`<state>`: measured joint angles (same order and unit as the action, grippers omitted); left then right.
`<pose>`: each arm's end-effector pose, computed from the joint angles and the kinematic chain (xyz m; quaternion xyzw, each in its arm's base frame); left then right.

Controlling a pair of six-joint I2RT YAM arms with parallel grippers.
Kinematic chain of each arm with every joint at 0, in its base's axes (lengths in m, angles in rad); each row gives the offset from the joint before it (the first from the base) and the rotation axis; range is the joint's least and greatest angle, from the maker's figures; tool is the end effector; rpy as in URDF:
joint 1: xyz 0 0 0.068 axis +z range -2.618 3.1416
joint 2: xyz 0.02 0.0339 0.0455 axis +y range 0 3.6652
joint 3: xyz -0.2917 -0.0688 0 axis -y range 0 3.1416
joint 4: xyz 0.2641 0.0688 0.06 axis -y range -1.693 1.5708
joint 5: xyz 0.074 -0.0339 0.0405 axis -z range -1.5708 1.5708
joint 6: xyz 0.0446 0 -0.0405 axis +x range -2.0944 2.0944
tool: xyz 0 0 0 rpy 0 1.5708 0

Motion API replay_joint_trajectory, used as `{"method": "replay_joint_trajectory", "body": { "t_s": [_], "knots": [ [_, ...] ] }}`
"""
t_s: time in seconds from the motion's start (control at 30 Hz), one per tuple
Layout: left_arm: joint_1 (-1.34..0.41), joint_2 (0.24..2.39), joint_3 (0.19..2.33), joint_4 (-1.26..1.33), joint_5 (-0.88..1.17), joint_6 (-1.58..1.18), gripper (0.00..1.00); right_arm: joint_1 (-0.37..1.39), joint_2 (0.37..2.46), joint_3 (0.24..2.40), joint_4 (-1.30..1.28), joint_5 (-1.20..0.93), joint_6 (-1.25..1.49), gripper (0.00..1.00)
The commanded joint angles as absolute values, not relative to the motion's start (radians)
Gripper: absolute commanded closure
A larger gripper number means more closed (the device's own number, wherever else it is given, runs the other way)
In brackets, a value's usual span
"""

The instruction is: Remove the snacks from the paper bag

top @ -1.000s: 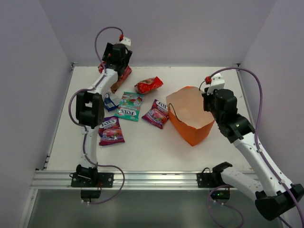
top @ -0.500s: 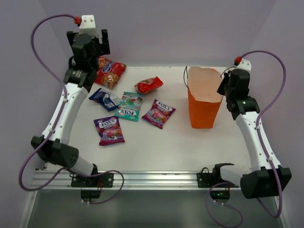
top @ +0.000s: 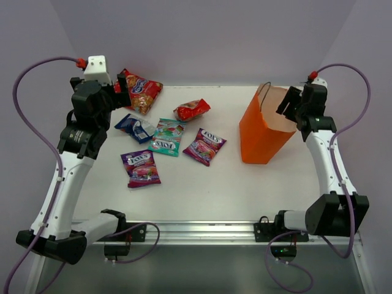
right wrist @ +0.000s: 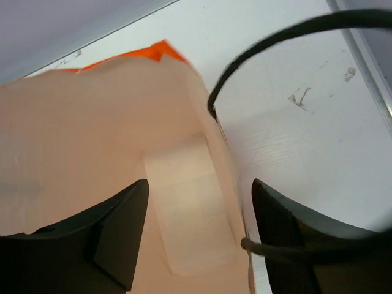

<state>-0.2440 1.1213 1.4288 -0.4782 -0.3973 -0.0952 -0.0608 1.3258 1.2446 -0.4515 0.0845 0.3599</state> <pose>0.2373 -0.0413 0.4938 -0.0711 0.7571 0.0422 0.6480 0.3186 -0.0232 0.3747 0.2016 0.8440 0.0376 0.4955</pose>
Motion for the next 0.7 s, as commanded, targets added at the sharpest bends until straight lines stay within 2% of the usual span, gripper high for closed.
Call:
{"method": "replay_joint_trajectory", "body": {
  "t_s": [0.0,0.1,0.2,0.43,0.67],
  "knots": [
    [-0.239,1.062,1.427,-0.511,-0.410,-0.104,0.00,-0.060,1.255,1.347,-0.507,0.060,0.341,0.27],
    [-0.238,1.055,1.448,-0.528,-0.384,-0.110,0.00,-0.060,1.213,1.396,-0.555,0.061,0.328,0.09],
    [-0.239,1.051,1.471,-0.551,-0.364,-0.124,0.00,-0.060,1.155,1.434,-0.590,0.072,0.316,0.01],
    [-0.239,1.022,1.592,-0.652,-0.322,-0.132,0.00,-0.060,0.970,1.538,-0.670,0.065,0.278,0.01],
    [-0.239,0.913,1.695,-0.723,-0.273,-0.137,0.00,-0.060,0.683,1.568,-0.577,0.077,0.195,0.01]
  ]
}}
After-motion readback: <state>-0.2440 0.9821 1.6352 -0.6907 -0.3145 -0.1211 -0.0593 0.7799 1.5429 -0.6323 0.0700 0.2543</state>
